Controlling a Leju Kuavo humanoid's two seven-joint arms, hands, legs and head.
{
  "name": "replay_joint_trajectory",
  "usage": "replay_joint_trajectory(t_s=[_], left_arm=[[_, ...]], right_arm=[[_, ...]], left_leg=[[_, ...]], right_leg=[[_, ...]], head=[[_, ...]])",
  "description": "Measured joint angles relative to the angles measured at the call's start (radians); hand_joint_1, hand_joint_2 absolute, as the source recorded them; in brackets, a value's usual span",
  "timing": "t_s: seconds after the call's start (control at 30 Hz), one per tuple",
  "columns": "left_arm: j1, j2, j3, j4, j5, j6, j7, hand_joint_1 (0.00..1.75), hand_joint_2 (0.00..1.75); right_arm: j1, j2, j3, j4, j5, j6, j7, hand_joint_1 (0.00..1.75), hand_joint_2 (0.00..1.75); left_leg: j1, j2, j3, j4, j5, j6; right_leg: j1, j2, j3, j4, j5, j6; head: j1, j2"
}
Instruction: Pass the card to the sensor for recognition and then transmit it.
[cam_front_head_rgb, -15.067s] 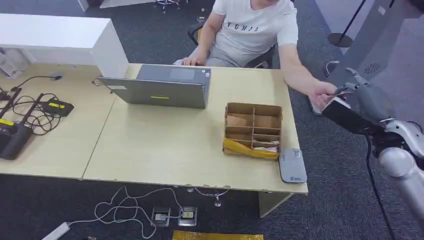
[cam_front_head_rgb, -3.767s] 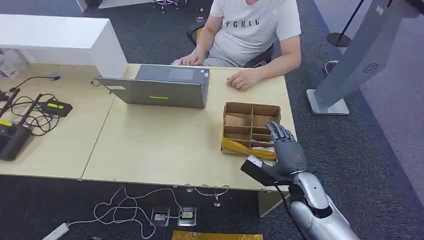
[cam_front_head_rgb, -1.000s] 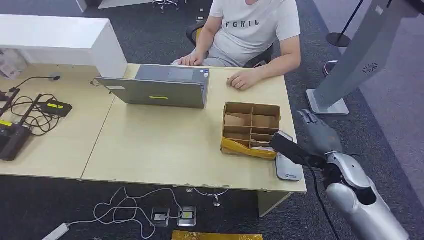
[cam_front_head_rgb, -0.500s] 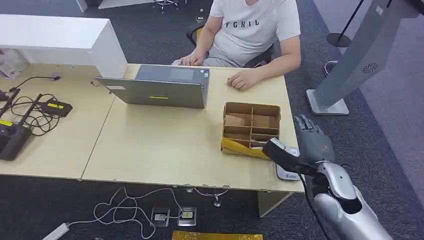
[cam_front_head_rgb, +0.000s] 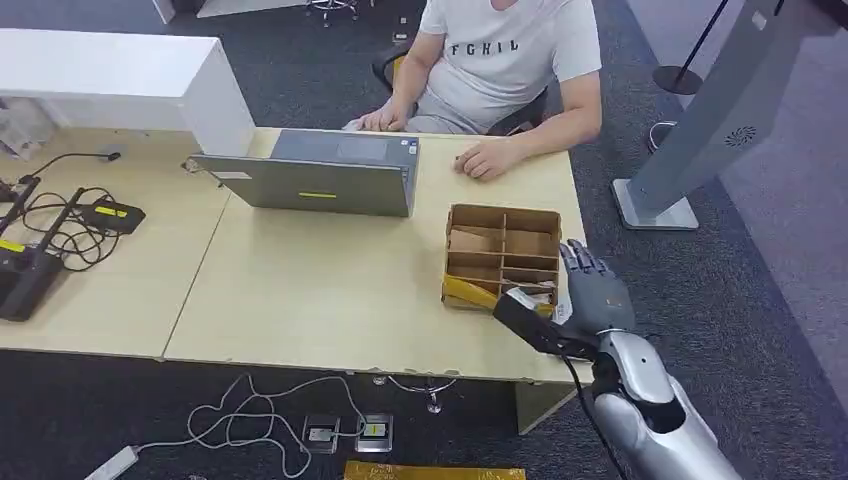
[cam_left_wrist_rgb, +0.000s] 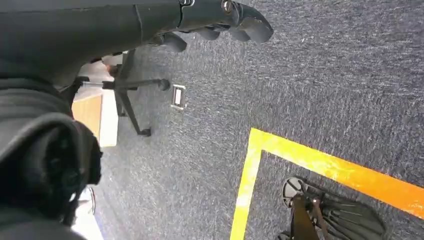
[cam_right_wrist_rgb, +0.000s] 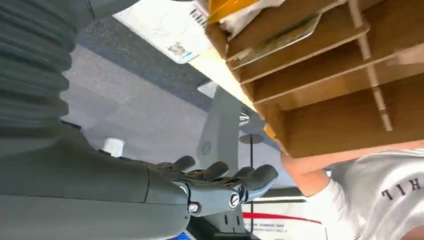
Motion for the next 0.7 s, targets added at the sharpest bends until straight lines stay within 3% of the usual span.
replay_joint_trajectory(t_s=[0.3,0.7], left_arm=[[0.0,-0.001,-0.001,0.0,0.005,0.0,0.0,0.0,0.0],[0.0,-0.001,-0.002,0.0,0.005,-0.001,0.0,0.0,0.0]], right_arm=[[0.002,0.065,0.003,0.024,0.023,0.032,-0.033,0.0,1.75],[0.002,0.097,0.005,0.053,0.032,0.031,-0.041,0.0,1.75]], left_leg=[[0.0,0.0,0.0,0.0,0.0,0.0],[0.0,0.0,0.0,0.0,0.0,0.0]], right_leg=[[0.0,0.0,0.0,0.0,0.0,0.0],[0.0,0.0,0.0,0.0,0.0,0.0]], head=[[0.0,0.0],[0.0,0.0]])
